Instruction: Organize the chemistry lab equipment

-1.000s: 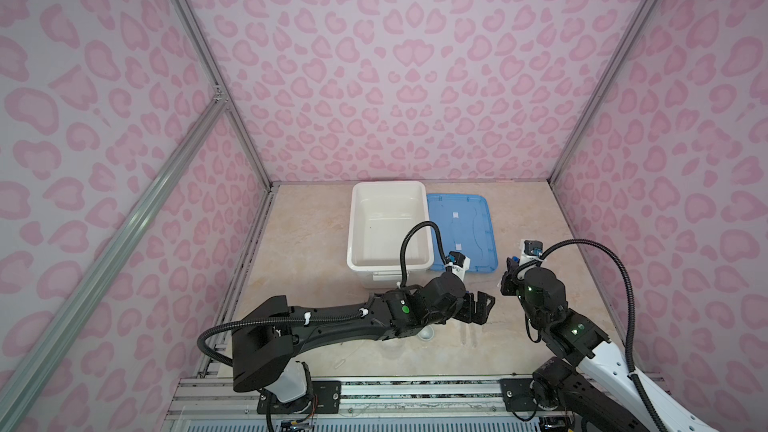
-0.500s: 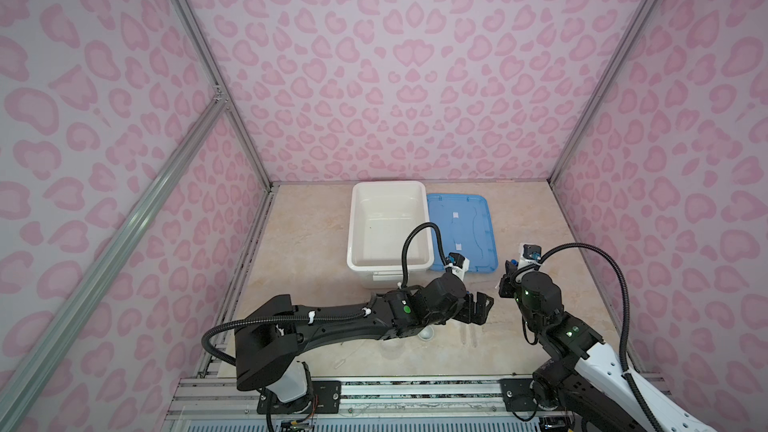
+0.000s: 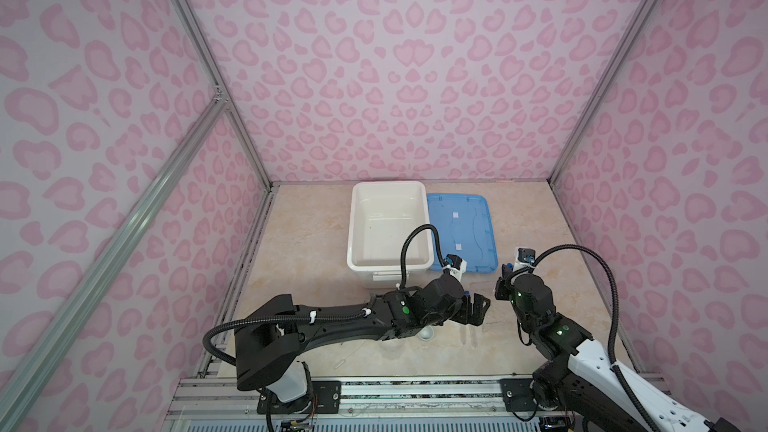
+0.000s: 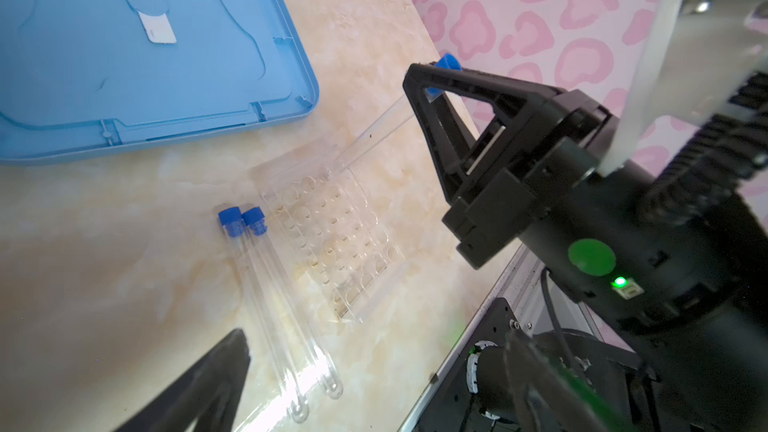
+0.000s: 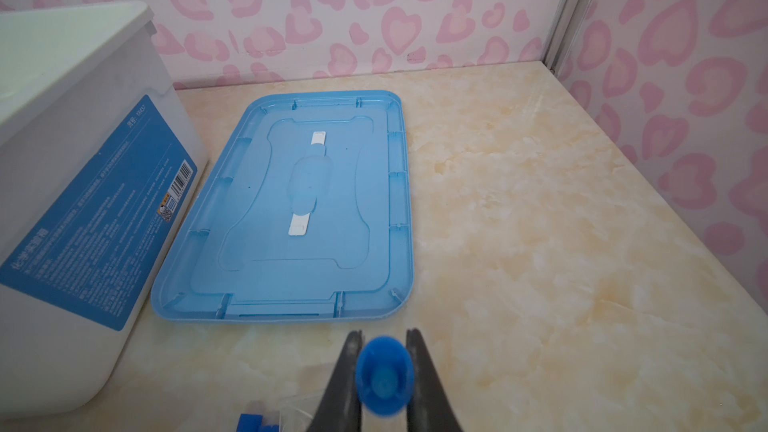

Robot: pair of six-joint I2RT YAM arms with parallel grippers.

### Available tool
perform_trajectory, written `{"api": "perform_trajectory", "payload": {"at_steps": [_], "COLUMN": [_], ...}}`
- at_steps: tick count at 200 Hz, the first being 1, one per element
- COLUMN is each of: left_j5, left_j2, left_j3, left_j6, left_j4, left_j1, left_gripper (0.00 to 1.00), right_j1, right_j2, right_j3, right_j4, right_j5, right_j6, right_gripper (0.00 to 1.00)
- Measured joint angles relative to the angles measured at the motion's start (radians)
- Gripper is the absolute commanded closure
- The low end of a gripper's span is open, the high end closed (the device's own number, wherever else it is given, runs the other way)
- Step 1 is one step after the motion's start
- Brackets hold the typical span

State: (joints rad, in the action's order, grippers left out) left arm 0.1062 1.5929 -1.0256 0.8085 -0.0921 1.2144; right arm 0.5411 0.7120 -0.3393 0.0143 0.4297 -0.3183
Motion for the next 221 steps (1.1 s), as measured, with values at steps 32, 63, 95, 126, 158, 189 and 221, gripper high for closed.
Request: {"api": "perform_trajectory", "payload": {"at_steps": [32,63,95,126,158,189,221], "left_j5": [0.007,0.008,0.016,0.023,0.029,0.044,0.064], "left_j2": [0.000,0.000,0.000,0.000,-0.003,-0.016,-0.042], "left_j3": [0.006,0.010,0.018,0.018,0.026,0.027,0.027], "left_j6": [0.000,0.001,0.001,0.001,0.001,0.000,-0.021], "left_j4": [-0.001,-0.001,-0.002,-0.002,0.000,0.001,0.016], "left_j1": [-0.008,-0.013,-0.016,-0.016,-0.016,-0.015,-0.008], "left_gripper": [0.02,0.03,0.03,0.03,0.03,0.03,0.03], "right_j1": [0.027,0.042,0.048,0.065,0.078,0.078,0.040], "right_j2": [0.026,0.064,0.097,0.101,0.061,-0.009,-0.049], "right_j3": [0.024,0.035,0.032,0.032,0.032,0.015,-0.085], "right_j4": [-0.068,-0.130,-0.157,-0.163,-0.129,-0.048,0.071], "right_j5": [0.044,0.087,0.118,0.130,0.129,0.129,0.099], "right_j6": [0.002,0.008,0.008,0.007,-0.003,-0.017,-0.034], "right_gripper": [0.85,0.85,0.85,0.72,0.38,0.02,0.01]}}
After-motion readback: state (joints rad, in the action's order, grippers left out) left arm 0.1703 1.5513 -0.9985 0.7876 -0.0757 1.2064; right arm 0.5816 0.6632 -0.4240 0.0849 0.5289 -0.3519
